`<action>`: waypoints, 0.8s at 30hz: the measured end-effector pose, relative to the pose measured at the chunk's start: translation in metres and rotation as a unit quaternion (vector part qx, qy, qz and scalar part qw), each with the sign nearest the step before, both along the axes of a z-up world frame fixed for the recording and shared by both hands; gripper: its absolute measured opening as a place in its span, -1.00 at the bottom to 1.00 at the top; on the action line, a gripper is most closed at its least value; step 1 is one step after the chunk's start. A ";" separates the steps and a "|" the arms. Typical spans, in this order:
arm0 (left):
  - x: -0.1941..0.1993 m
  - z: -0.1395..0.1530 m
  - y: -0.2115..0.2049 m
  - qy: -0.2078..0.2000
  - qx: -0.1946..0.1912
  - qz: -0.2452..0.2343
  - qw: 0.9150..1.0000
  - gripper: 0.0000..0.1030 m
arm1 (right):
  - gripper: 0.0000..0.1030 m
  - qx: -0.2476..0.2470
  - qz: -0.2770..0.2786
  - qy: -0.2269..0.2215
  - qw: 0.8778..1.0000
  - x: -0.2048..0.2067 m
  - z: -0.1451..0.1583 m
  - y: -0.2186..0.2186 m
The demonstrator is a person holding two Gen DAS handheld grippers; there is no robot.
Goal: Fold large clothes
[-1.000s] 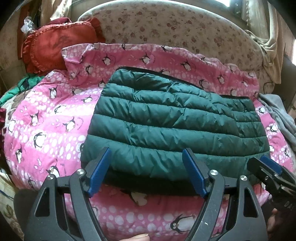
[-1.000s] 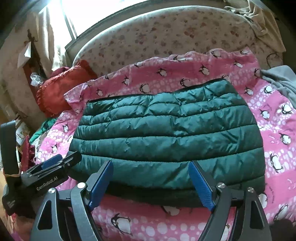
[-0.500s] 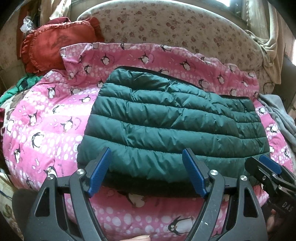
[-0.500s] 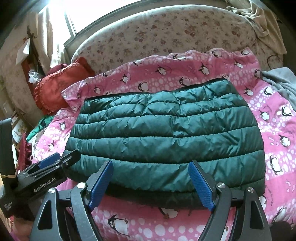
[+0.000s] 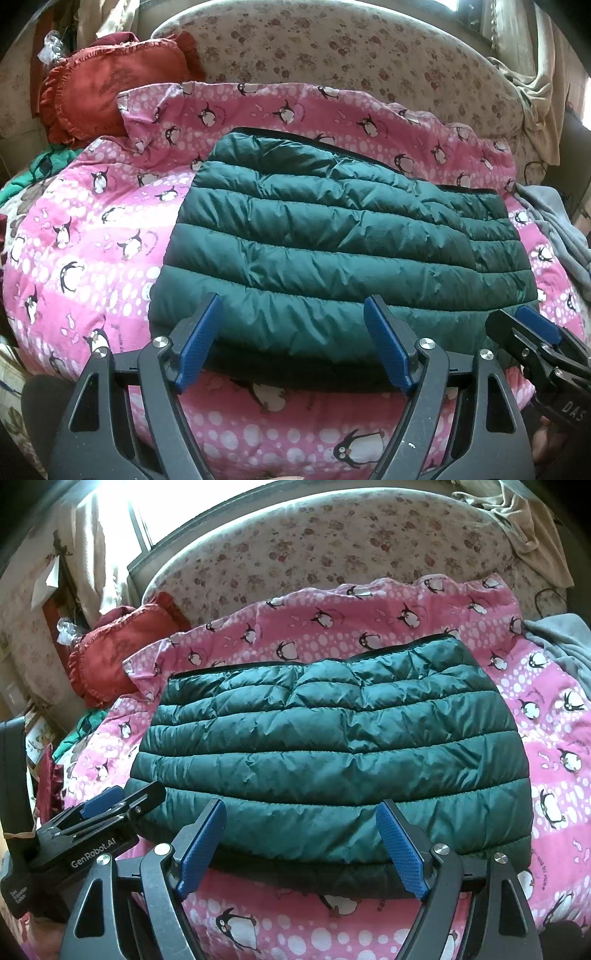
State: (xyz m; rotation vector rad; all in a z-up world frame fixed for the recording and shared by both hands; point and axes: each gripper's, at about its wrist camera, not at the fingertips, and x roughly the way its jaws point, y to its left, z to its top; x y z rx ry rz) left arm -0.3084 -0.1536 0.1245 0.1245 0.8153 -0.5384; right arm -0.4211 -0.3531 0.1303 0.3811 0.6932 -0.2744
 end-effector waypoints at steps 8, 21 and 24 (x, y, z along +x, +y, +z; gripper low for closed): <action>-0.002 -0.001 -0.004 -0.002 0.001 -0.004 1.000 0.54 | 0.58 0.001 -0.002 0.002 1.000 0.000 -0.001 -0.001; -0.007 -0.002 -0.009 -0.003 0.001 -0.008 1.000 0.54 | 0.58 0.004 -0.009 0.003 1.000 -0.002 -0.001 -0.005; -0.007 -0.002 -0.010 -0.005 0.002 -0.009 1.000 0.54 | 0.58 0.006 -0.008 0.003 1.000 -0.002 -0.001 -0.006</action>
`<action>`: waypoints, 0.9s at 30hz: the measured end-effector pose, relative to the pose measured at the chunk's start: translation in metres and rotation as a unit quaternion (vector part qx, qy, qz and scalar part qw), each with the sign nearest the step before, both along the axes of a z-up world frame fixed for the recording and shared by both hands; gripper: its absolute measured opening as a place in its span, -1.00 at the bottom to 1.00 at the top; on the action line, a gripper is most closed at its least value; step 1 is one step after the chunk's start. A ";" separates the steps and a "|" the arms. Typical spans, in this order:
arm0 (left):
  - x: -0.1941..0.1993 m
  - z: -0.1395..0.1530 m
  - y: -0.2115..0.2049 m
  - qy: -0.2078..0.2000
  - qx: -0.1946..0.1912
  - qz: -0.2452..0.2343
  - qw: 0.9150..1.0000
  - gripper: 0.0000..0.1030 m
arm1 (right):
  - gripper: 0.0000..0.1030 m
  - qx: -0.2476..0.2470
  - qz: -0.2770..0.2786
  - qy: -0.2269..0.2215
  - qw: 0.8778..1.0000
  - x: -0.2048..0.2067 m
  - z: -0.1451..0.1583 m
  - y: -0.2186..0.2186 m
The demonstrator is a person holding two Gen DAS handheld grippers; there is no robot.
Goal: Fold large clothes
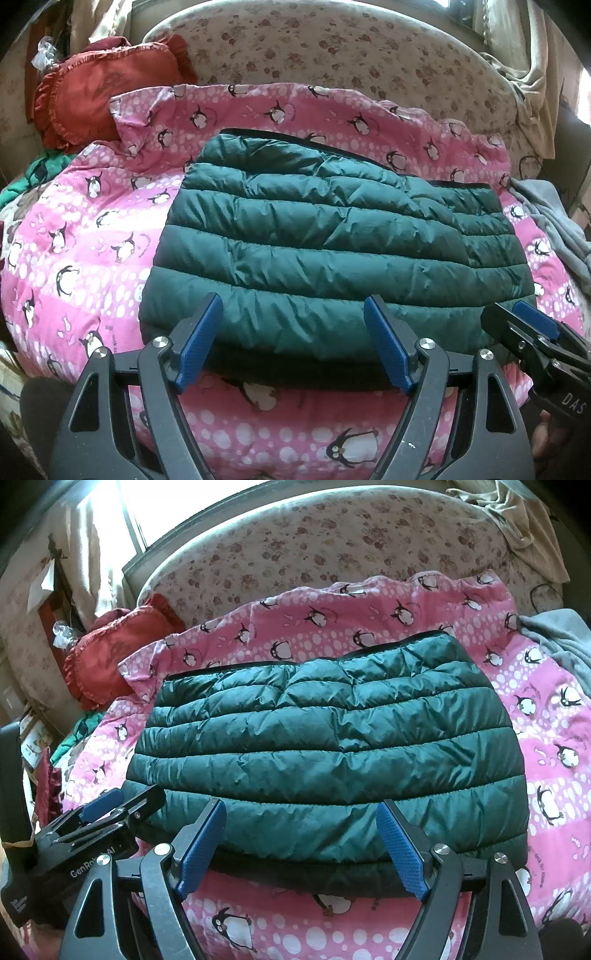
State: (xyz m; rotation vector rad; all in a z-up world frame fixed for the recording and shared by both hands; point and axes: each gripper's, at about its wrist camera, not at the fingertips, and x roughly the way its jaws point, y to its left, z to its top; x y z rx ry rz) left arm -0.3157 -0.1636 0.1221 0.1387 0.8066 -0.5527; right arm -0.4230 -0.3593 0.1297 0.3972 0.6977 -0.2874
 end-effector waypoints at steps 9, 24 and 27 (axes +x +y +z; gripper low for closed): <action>0.001 0.000 0.001 0.003 -0.001 -0.002 1.000 0.54 | 0.58 0.001 -0.001 0.001 1.000 0.000 0.000 0.000; 0.002 0.000 -0.001 0.000 0.000 -0.009 1.000 0.54 | 0.58 -0.001 -0.001 0.000 1.000 0.002 0.001 0.002; 0.002 0.000 -0.002 0.000 0.001 -0.008 1.000 0.54 | 0.58 0.000 0.000 0.001 1.000 0.002 0.001 0.001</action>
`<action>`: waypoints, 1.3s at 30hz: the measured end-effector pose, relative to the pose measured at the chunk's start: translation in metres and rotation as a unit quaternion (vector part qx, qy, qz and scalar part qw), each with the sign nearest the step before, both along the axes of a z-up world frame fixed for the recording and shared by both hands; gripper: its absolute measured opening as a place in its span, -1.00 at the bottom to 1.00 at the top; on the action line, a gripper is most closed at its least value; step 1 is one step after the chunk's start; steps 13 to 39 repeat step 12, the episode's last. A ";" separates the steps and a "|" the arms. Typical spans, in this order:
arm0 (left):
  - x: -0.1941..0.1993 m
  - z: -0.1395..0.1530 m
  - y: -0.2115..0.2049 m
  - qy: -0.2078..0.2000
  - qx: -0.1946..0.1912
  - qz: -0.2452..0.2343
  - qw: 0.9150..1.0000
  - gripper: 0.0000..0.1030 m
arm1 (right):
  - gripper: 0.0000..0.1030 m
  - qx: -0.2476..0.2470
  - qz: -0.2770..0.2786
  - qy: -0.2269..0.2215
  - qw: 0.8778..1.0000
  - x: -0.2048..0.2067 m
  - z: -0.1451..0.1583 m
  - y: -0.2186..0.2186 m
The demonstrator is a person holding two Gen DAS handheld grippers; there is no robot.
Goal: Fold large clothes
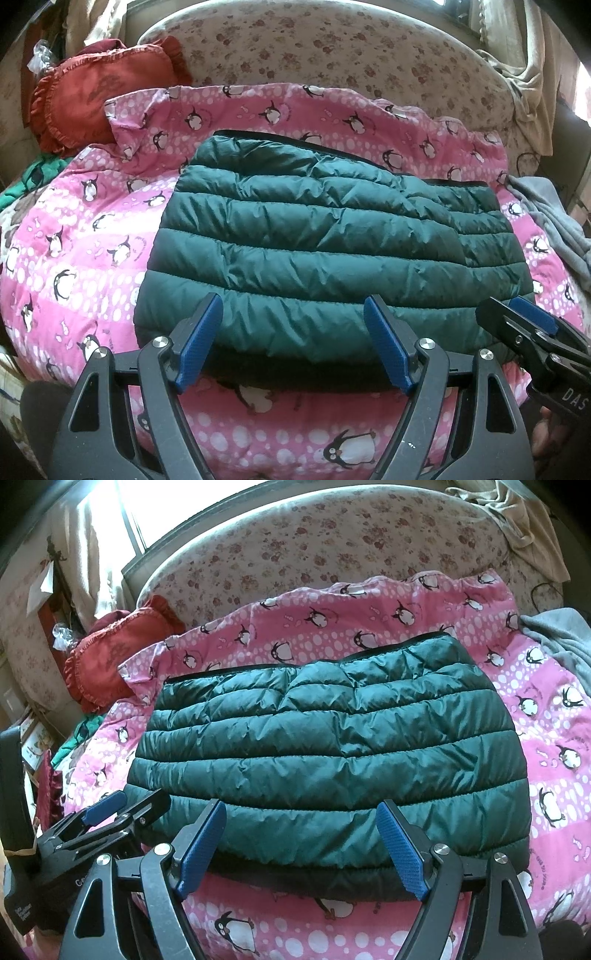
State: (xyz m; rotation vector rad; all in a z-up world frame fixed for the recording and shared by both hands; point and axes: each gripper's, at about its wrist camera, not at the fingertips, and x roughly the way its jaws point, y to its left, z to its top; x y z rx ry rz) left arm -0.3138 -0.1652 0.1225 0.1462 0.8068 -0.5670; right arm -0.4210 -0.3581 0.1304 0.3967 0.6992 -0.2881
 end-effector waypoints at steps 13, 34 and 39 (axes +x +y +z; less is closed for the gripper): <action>0.000 0.000 -0.001 -0.013 -0.010 -0.021 1.000 0.54 | 0.58 0.008 -0.002 0.005 1.000 0.008 -0.001 0.000; 0.000 0.000 -0.001 -0.013 -0.010 -0.021 1.000 0.54 | 0.58 0.008 -0.002 0.005 1.000 0.008 -0.001 0.000; 0.000 0.000 -0.001 -0.013 -0.010 -0.021 1.000 0.54 | 0.58 0.008 -0.002 0.005 1.000 0.008 -0.001 0.000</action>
